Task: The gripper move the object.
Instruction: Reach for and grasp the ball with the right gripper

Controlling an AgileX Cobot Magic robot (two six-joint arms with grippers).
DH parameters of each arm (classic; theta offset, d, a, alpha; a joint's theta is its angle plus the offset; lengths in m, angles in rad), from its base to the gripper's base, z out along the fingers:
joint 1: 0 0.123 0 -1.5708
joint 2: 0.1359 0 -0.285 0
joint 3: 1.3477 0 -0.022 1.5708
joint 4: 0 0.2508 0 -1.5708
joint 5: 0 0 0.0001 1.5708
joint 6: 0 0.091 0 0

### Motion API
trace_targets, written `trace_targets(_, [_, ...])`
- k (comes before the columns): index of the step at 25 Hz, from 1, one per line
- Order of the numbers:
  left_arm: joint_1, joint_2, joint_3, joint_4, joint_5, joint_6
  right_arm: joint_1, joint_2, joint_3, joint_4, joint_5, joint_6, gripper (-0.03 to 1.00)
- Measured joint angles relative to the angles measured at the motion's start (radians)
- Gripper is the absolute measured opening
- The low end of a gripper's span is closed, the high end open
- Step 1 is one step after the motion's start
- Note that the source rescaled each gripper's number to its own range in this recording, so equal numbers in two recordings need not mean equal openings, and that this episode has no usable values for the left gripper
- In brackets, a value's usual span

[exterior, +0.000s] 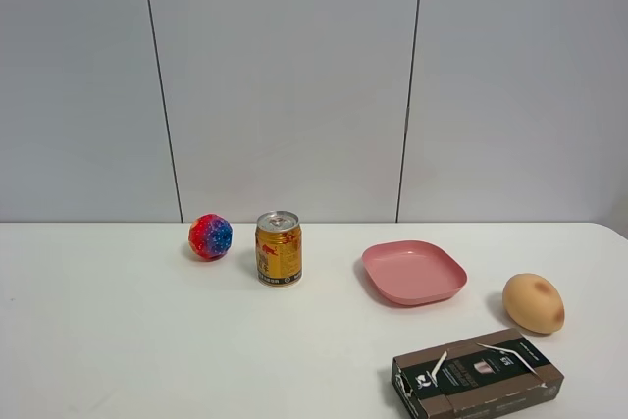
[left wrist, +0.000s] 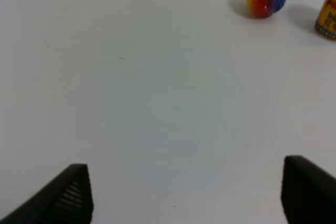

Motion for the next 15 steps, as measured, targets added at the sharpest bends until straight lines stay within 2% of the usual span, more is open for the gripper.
trace_targets(5, [0.0,0.0,0.0,0.0,0.0,0.0,0.0,0.275,-0.201,0.071,-0.041,-0.038,0.71])
trace_targets(9, [0.0,0.0,0.0,0.0,0.0,0.0,0.008,0.546,-0.41,0.232,-0.003,-0.199,0.71])
trace_targets(12, [0.0,0.0,0.0,0.0,0.0,0.0,0.103,0.749,-0.603,0.307,0.039,-0.272,0.72])
trace_targets(15, [0.0,0.0,0.0,0.0,0.0,0.0,0.275,0.948,-0.825,0.261,0.043,-0.273,0.85])
